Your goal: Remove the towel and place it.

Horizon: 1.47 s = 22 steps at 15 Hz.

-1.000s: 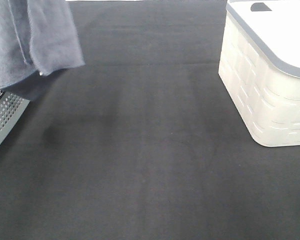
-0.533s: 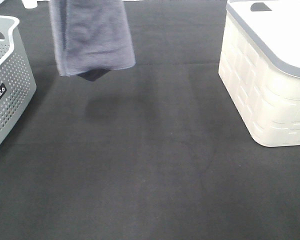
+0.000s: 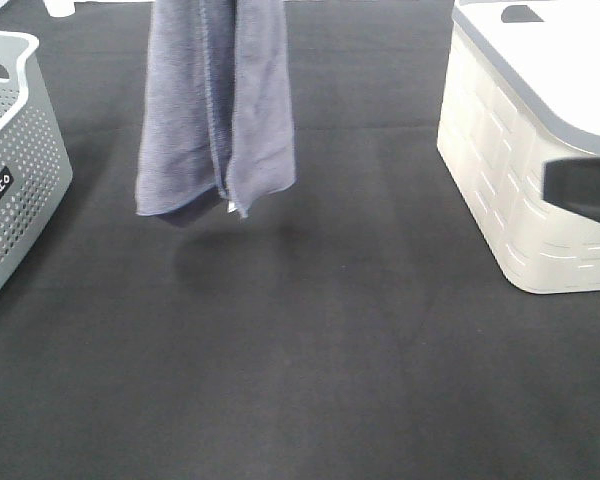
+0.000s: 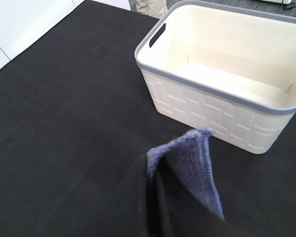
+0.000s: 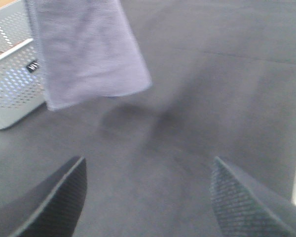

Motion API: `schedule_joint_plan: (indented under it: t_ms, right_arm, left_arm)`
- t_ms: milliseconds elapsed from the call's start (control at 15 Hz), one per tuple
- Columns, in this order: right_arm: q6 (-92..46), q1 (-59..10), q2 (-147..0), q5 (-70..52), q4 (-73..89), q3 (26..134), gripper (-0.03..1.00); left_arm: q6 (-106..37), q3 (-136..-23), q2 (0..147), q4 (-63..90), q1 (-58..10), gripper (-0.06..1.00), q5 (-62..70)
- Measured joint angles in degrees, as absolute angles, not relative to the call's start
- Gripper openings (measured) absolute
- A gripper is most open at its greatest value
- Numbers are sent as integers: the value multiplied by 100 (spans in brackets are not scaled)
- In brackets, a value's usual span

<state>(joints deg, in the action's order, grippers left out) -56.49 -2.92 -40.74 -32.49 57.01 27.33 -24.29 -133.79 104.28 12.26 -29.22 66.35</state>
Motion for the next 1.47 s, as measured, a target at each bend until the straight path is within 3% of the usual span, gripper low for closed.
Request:
schedule_joint_plan:
  t_ms: [200,400,600,1133,1467]
  right_arm:
    - [-7070,-350,-4956,-3128,7059,2928,68]
    - [-7861,-1266,-5970,-2429,7660,3547,68]
    - [-7895,-2521,-6916,-1295,7729,4240,68]
    - [-7322,-4801,-8084,957,7741,4607,68]
    - [-7162,-5248,-8589,1988,7752,4916,68]
  left_arm:
    - [-2384,-13379,10514,1209,-2951,0,6457]
    - [-2372,-13379,10663,1192,-2951,0,6320]
    - [-2372,-13379,10772,1134,-2951,0,6251]
    - [-2000,-13379,10800,1037,-2951,0,6148]
    - [-1839,-13379,10817,1037,-2951,0,5953]
